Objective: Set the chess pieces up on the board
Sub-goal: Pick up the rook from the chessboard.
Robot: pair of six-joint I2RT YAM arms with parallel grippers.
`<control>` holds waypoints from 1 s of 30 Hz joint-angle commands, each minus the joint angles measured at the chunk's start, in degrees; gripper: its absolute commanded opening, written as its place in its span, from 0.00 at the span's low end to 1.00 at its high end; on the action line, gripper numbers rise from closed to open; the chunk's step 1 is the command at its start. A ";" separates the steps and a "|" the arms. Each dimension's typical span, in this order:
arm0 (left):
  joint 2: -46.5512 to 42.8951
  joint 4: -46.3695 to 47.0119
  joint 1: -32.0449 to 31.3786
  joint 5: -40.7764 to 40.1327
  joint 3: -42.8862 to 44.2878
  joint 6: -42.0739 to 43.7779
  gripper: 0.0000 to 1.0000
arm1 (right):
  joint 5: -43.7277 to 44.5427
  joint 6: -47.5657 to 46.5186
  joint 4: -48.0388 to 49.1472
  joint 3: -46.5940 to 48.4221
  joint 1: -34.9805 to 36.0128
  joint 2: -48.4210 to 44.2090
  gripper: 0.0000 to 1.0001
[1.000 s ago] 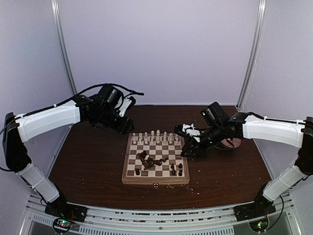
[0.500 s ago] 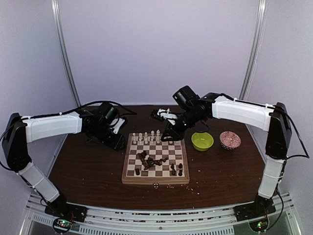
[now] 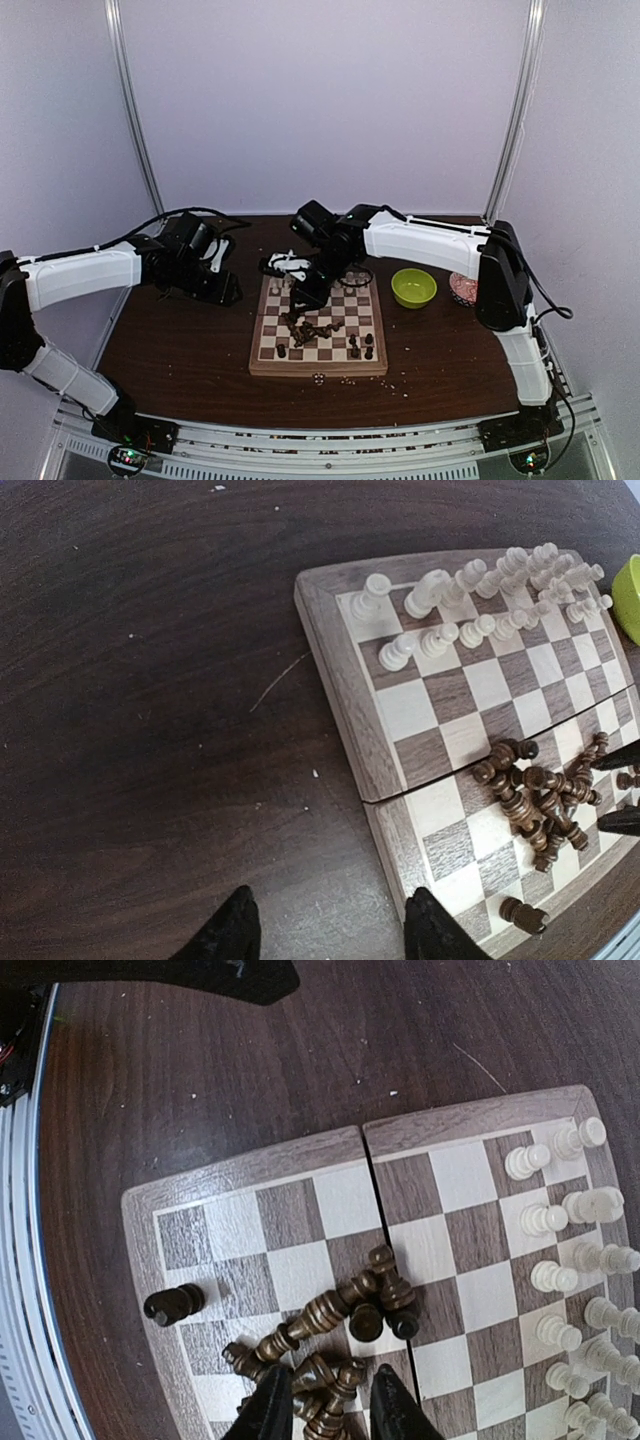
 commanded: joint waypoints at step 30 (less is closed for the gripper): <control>-1.17 6.15 0.62 1.92 -2.39 -1.95 0.52 | 5.32 4.16 -2.36 9.17 1.99 10.34 0.18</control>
